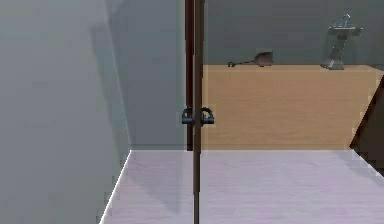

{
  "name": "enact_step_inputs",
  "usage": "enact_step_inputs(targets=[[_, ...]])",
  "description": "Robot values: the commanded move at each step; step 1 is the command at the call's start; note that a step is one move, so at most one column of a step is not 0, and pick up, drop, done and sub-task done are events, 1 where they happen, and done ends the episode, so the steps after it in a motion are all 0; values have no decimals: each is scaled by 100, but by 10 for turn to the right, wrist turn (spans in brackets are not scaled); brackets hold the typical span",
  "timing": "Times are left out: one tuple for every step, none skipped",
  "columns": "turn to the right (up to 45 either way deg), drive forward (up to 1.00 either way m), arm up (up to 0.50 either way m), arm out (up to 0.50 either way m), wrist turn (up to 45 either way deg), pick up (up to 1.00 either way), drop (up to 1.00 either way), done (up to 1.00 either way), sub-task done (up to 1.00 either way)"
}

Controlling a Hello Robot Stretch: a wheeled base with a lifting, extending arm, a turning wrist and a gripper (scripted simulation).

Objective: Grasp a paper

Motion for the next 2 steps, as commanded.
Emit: enact_step_inputs(targets=[[0,0,0,0,450,0,0,0,0],[0,0,0,0,450,0,0,0,0]])
